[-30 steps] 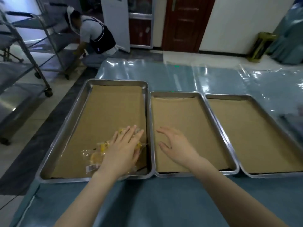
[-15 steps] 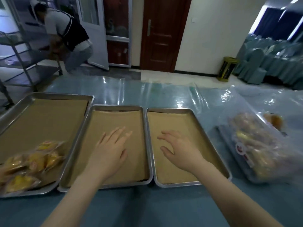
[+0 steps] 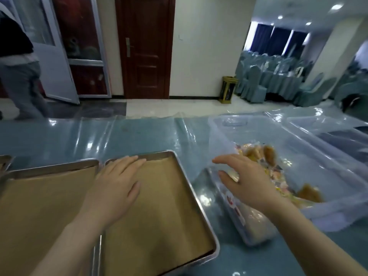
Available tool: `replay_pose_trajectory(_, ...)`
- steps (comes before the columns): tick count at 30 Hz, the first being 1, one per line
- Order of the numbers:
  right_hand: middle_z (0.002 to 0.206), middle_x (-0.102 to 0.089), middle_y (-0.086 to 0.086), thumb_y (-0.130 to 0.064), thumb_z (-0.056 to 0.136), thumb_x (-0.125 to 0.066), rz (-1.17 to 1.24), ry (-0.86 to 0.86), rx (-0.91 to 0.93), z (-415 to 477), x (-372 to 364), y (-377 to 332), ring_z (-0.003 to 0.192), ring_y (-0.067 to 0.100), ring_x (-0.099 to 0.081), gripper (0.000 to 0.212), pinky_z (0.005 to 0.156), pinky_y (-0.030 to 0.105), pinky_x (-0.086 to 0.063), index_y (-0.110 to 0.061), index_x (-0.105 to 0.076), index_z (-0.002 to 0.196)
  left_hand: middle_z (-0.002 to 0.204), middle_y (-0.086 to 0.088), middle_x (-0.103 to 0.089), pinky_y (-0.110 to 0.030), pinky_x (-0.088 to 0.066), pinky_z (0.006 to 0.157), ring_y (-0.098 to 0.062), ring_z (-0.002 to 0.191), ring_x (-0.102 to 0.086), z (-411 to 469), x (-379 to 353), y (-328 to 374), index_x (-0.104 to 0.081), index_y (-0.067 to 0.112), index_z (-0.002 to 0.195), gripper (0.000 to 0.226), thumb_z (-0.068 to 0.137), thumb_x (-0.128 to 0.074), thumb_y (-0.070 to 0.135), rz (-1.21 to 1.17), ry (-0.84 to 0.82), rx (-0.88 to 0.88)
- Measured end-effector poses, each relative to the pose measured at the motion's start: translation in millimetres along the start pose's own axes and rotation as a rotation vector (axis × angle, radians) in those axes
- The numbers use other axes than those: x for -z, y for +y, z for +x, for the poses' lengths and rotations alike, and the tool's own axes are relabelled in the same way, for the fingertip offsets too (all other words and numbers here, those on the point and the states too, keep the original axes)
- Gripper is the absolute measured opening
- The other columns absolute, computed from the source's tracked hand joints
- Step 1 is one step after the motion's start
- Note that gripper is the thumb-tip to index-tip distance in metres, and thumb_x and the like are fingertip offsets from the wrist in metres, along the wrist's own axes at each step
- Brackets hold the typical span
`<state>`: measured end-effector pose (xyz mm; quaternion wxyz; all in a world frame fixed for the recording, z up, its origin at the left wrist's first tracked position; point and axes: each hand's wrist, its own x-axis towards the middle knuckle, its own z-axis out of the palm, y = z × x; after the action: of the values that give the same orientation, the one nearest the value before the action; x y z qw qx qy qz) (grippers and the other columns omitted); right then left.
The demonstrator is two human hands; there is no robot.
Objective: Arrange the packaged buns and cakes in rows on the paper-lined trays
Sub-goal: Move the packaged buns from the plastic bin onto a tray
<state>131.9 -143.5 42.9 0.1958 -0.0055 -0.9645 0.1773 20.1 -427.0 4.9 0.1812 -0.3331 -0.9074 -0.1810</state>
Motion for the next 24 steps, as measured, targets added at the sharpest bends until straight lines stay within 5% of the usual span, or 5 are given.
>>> replay_pose_trajectory(8, 0.115, -0.064, -0.018, -0.032, 0.088, -0.060, -0.113, -0.145, 0.017, 26.7, 55.7, 186.2, 0.104, 0.006, -0.058, 0.029, 0.082, 0.019, -0.038, -0.032, -0.064, 0.116, 0.126, -0.003, -0.059, -0.035, -0.036, 0.100, -0.022, 0.117, -0.053, 68.3, -85.4, 112.1, -0.055, 0.015, 0.128, 0.046, 0.084, -0.053, 0.023, -0.144, 0.004, 0.081)
replay_pose_trajectory(12, 0.094, -0.053, -0.033, -0.033, 0.088, -0.059, -0.193, -0.273, 0.010, 51.8, 63.8, 264.6, 0.086, 0.001, -0.053, 0.027, 0.072, 0.022, -0.039, -0.040, -0.060, 0.115, 0.127, 0.001, -0.058, -0.034, -0.035, 0.099, -0.021, 0.119, -0.052, 99.2, -111.4, 162.2, -0.055, 0.016, 0.128, 0.045, 0.088, -0.047, 0.033, -0.143, -0.003, 0.099)
replay_pose_trajectory(17, 0.134, -0.052, 0.000, -0.033, 0.087, -0.060, -0.238, -0.455, -0.142, 108.8, 47.8, 328.7, 0.105, 0.021, -0.057, 0.064, 0.081, 0.032, -0.046, -0.030, -0.029, 0.143, 0.130, 0.024, -0.037, -0.014, -0.020, 0.100, 0.011, 0.121, -0.027, 138.5, -131.1, 211.6, -0.042, 0.035, 0.136, 0.046, 0.091, -0.051, 0.034, -0.242, -0.004, 0.143)
replay_pose_trajectory(21, 0.153, -0.028, 0.007, -0.043, 0.090, -0.053, -0.394, -0.529, -0.073, 151.9, 8.6, 358.4, 0.141, 0.031, -0.021, 0.072, 0.111, 0.045, -0.027, -0.022, -0.018, 0.150, 0.141, 0.017, -0.038, -0.016, -0.020, 0.102, -0.001, 0.130, -0.030, 191.4, -147.6, 244.5, -0.036, 0.035, 0.139, 0.047, 0.093, -0.044, 0.039, -0.217, -0.088, 0.061)
replay_pose_trajectory(24, 0.159, -0.012, 0.006, -0.051, 0.088, -0.052, -0.426, -0.596, -0.089, 162.5, -20.8, 380.1, 0.146, 0.032, -0.004, 0.079, 0.116, 0.052, -0.009, -0.027, -0.011, 0.151, 0.144, 0.014, -0.037, -0.011, -0.014, 0.097, -0.004, 0.130, -0.029, 223.0, -164.7, 253.4, -0.035, 0.031, 0.141, 0.048, 0.095, -0.046, 0.037, -0.145, -0.146, 0.031)
